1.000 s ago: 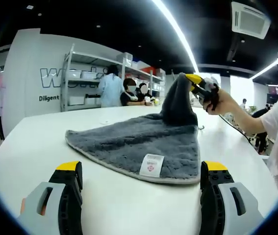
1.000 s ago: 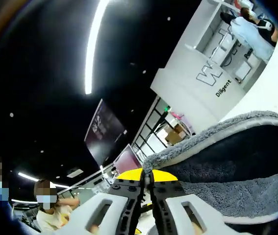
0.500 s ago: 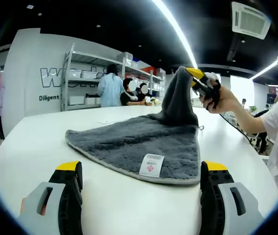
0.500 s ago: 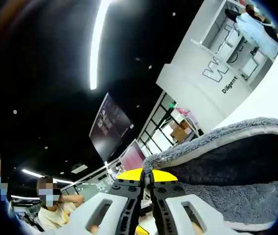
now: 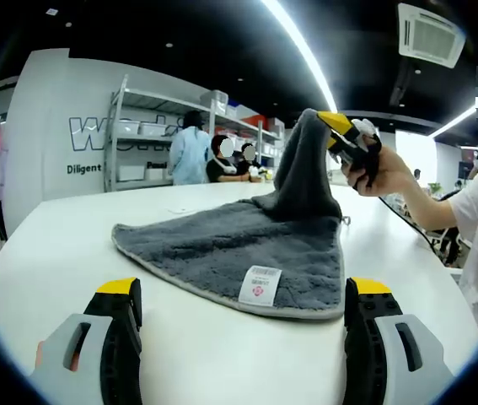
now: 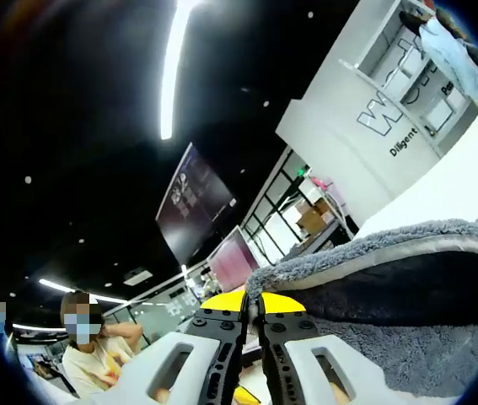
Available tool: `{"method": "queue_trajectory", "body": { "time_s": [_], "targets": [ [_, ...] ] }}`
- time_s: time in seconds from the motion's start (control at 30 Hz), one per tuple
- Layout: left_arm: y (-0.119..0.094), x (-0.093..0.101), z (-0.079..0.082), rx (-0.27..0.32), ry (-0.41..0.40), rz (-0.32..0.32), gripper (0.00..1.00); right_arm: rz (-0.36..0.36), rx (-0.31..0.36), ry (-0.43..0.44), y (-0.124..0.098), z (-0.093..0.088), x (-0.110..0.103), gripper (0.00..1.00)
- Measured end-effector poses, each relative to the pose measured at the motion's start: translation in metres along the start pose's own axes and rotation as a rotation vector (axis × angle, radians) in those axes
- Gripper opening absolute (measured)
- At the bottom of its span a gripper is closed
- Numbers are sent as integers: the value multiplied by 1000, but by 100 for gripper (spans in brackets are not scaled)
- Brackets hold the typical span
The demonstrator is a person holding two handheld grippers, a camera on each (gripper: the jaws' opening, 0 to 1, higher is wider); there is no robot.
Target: Fold the towel on the table until its edges align and the towel forms a compact rectangular stack.
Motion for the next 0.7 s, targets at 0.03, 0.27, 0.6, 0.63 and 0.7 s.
{"method": "queue_trajectory", "body": {
  "time_s": [0.03, 0.27, 0.6, 0.63, 0.7],
  "targets": [
    [0, 0, 0, 0, 0, 0, 99, 1, -6, 1, 2, -1, 0, 1],
    [0, -2, 0, 0, 0, 0, 99, 3, -45, -3, 11, -9, -1, 1],
    [0, -1, 0, -1, 0, 0, 99, -3, -128, -32, 24, -23, -2, 1],
    [0, -1, 0, -1, 0, 0, 99, -4, -134, -33, 24, -24, -2, 1],
    [0, -2, 0, -2, 2, 1, 99, -7, -148, -36, 26, -28, -1, 1]
  ]
}}
Point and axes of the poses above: the point that each gripper's makers call its tool centre point, and the gripper's own axes: y roughly forward along the fingers, x roughly to its right, z roughly out of its top, the point moved 10 cm from there along -y, roughly backward along the fingers, and after that the axes turned 15 degrees about -x, right-handed, at the moved point
